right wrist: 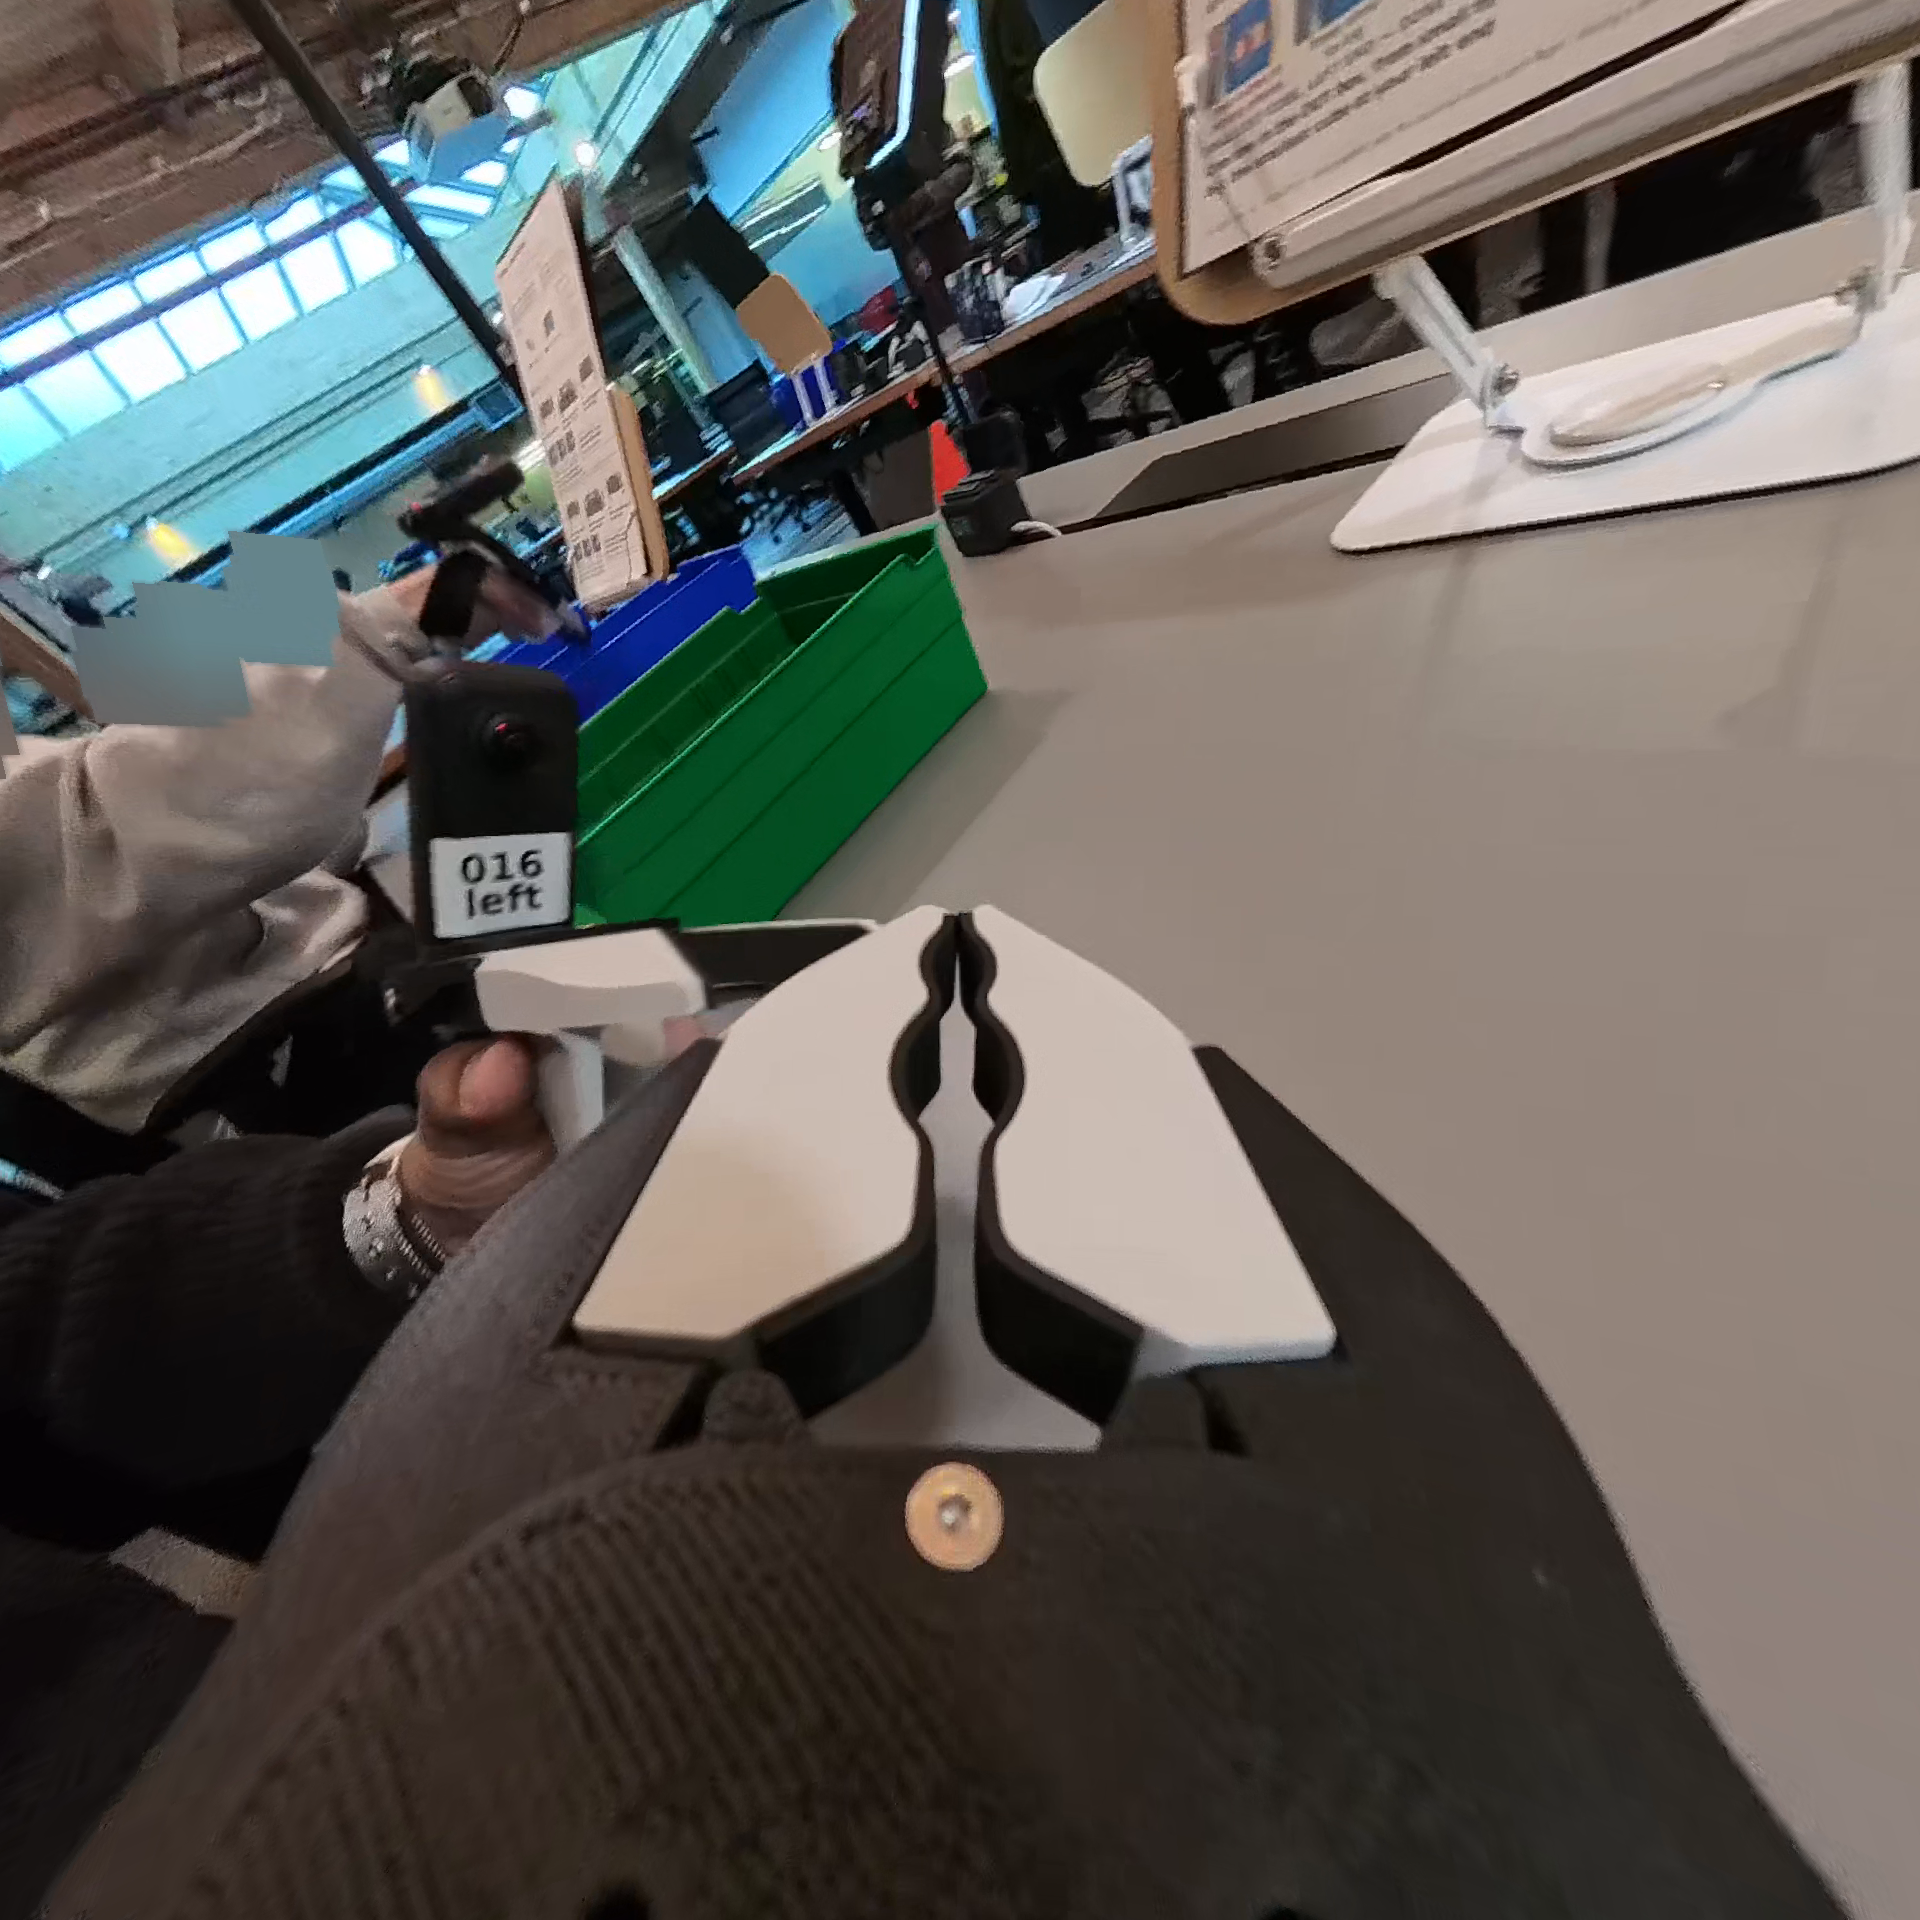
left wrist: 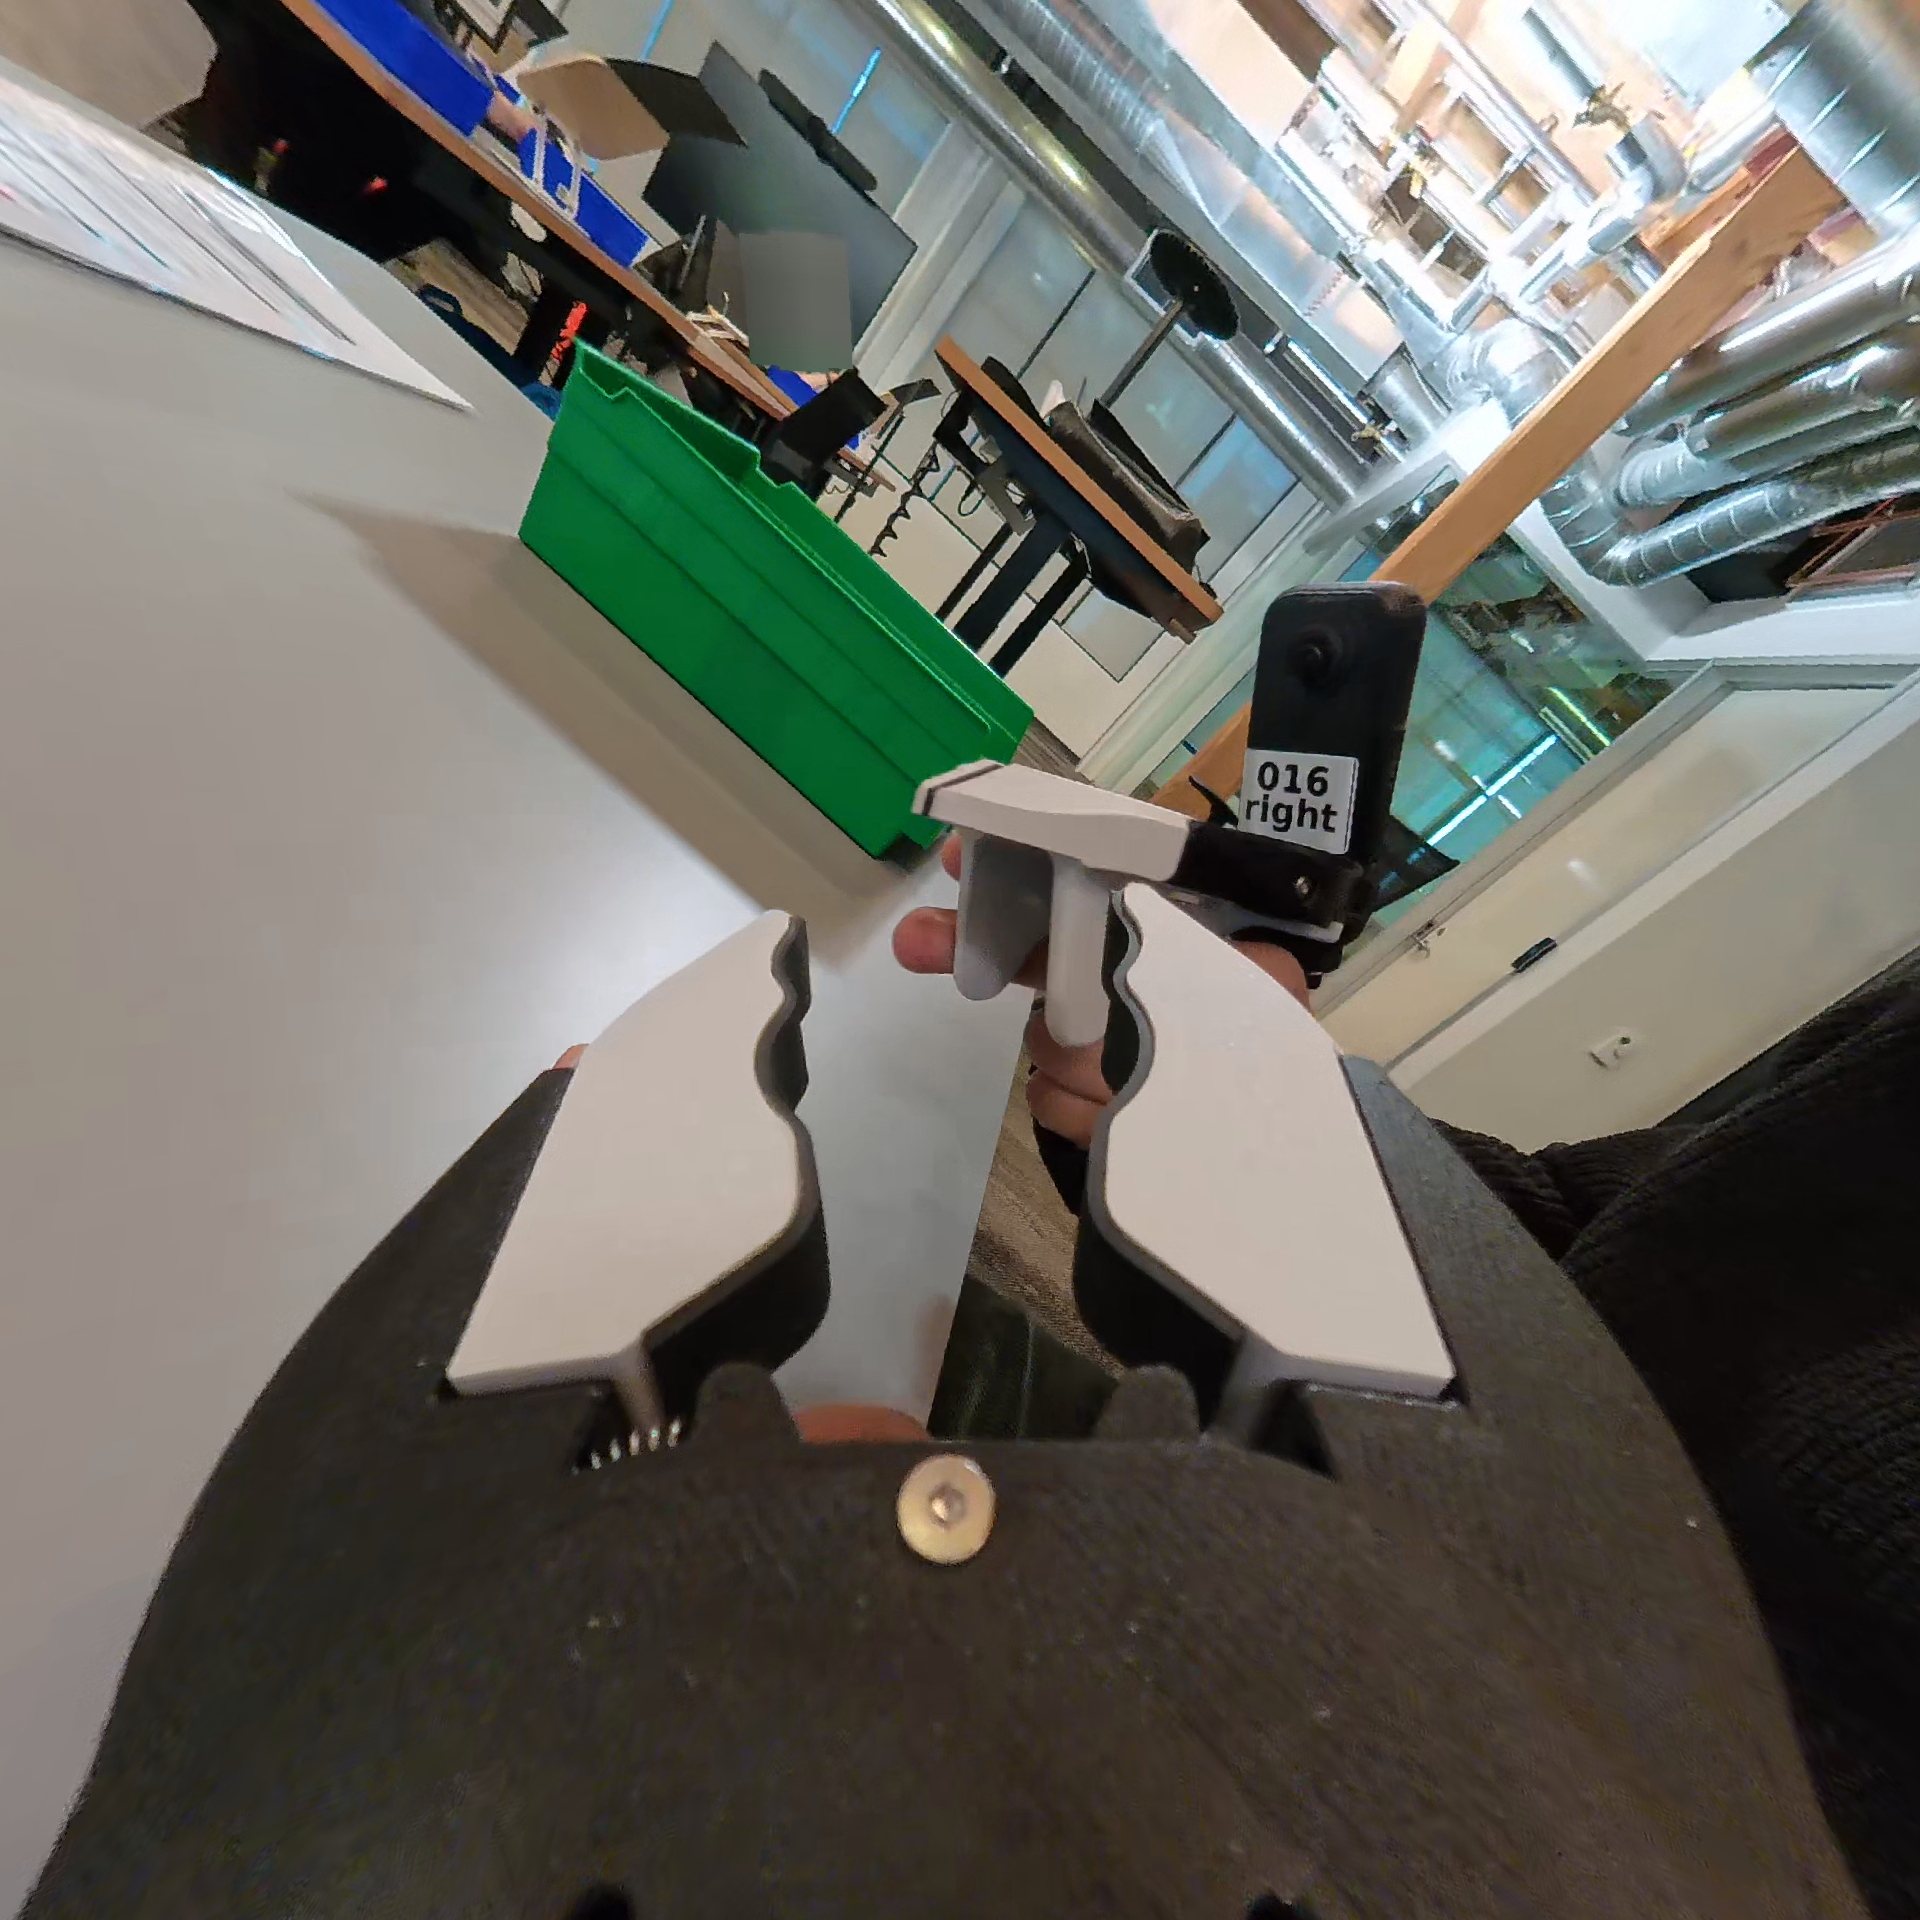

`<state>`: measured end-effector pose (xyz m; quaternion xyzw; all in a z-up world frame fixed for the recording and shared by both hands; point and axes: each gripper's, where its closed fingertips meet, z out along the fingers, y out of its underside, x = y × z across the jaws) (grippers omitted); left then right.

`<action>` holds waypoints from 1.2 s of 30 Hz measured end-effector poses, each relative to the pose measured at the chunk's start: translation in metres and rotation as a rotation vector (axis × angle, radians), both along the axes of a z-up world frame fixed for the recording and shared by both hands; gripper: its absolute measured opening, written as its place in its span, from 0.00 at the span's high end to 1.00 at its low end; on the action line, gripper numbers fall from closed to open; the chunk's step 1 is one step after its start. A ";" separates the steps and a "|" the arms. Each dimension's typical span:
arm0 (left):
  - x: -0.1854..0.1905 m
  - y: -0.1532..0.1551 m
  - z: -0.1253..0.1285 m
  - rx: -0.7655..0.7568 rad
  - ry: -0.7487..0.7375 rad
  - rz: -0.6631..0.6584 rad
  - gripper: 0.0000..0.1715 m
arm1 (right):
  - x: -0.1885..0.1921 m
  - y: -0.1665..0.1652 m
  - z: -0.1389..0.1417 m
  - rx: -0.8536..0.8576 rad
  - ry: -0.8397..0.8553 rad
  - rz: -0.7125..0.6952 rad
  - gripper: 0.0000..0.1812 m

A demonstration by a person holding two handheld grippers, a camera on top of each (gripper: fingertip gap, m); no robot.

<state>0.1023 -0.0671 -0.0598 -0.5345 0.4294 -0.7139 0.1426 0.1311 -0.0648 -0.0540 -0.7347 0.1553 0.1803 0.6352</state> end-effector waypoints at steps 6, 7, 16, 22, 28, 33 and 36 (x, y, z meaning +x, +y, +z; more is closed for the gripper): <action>-0.001 -0.003 0.001 0.047 -0.008 -0.004 0.70 | 0.003 0.003 0.001 -0.005 -0.070 -0.057 1.00; -0.001 -0.004 0.001 0.048 -0.008 -0.006 0.70 | 0.002 0.004 0.002 -0.004 -0.099 -0.069 1.00; -0.003 -0.010 0.001 0.068 -0.017 -0.032 0.71 | -0.005 0.003 0.010 0.012 -0.332 -0.100 1.00; -0.003 -0.011 0.001 0.105 -0.024 -0.026 0.71 | -0.005 0.002 0.012 0.035 -0.302 -0.084 1.00; -0.003 -0.014 -0.001 0.142 -0.026 -0.024 0.72 | -0.002 0.000 0.012 0.053 -0.207 -0.066 1.00; -0.003 -0.016 -0.003 0.163 -0.024 -0.032 0.72 | -0.003 -0.001 0.014 0.070 -0.196 -0.055 1.00; -0.003 -0.017 -0.003 0.166 -0.025 -0.038 0.72 | -0.002 -0.002 0.015 0.076 -0.201 -0.061 1.00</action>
